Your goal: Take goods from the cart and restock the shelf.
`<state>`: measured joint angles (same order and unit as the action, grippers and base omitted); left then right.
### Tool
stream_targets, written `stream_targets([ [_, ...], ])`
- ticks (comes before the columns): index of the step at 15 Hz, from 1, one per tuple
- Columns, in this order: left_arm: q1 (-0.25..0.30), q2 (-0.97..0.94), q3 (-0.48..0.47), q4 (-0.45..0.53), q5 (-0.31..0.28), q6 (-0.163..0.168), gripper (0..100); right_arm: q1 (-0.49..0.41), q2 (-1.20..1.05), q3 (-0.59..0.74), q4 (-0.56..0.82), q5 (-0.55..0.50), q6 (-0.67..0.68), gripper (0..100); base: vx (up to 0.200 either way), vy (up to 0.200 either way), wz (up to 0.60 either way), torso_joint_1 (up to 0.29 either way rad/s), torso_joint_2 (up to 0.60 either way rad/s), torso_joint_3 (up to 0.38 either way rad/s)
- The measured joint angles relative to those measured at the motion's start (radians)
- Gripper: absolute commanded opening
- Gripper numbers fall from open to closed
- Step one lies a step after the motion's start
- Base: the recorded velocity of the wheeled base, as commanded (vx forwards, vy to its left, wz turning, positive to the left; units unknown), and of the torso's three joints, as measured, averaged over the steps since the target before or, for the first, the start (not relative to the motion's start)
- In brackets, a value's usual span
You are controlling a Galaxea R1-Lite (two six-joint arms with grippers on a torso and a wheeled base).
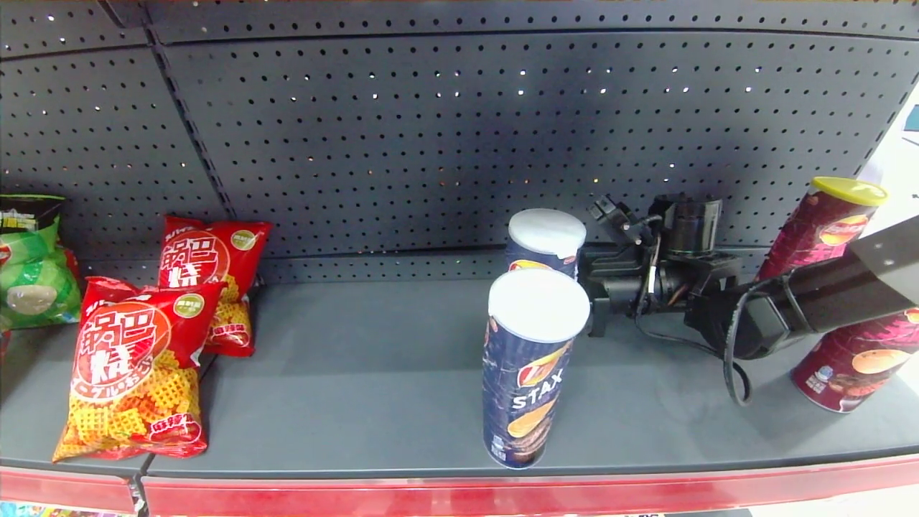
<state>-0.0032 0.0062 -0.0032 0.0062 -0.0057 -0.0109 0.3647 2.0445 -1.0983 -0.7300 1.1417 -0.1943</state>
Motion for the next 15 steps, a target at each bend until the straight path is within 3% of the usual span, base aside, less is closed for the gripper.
stream_targets([
  [1,0.000,0.000,0.000,0.000,0.000,0.000,100,0.007,0.004,-0.006,0.000,0.000,0.003,0,0.000,0.000,0.00,0.000,0.00,0.000],
  [8,0.000,0.000,0.000,0.001,0.000,0.000,100,0.016,0.016,-0.024,0.001,0.011,0.005,0,0.000,0.000,0.00,0.000,0.00,0.000],
  [15,0.000,0.000,0.000,0.001,0.000,0.000,100,0.042,0.053,-0.131,-0.047,0.001,0.033,0,0.000,0.000,0.00,0.000,0.00,0.000],
])
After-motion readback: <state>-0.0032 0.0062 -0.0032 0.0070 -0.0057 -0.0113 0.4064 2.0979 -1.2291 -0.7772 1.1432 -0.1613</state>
